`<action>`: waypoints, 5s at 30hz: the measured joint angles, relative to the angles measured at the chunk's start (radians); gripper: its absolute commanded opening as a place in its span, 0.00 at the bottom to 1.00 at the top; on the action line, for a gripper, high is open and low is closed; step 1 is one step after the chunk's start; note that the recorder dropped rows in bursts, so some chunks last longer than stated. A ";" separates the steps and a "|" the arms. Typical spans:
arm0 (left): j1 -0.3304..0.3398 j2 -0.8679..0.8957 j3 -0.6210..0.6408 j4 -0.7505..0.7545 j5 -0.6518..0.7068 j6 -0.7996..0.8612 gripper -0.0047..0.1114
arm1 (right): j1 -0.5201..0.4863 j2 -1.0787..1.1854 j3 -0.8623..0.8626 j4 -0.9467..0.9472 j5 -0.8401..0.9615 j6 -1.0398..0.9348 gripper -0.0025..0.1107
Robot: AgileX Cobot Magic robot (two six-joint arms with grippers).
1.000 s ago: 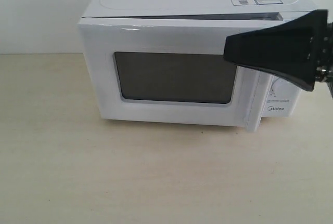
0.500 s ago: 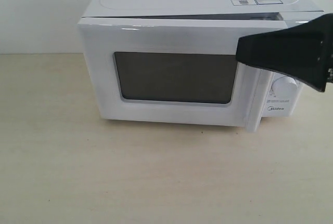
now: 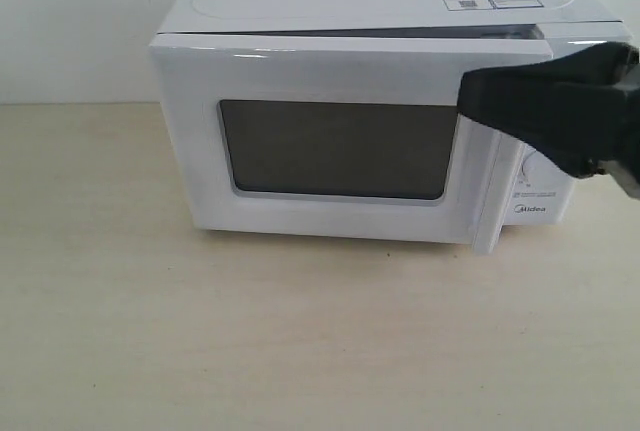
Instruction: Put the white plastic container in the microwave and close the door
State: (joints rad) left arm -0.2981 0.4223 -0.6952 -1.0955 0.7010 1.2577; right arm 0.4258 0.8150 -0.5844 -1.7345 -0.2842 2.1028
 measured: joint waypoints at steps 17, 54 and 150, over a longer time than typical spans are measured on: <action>0.000 0.000 0.000 0.000 0.000 0.000 0.07 | 0.092 0.029 -0.022 1.073 0.557 -1.281 0.03; 0.000 0.000 0.000 0.000 0.000 0.000 0.07 | 0.131 0.416 0.049 2.197 -0.232 -2.304 0.02; 0.000 0.000 0.000 0.000 -0.008 0.000 0.07 | -0.154 -0.286 0.262 2.232 0.250 -2.285 0.02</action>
State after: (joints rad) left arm -0.2981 0.4223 -0.6952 -1.0955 0.6927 1.2572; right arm 0.2720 0.5293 -0.3221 0.4979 -0.0342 -0.1822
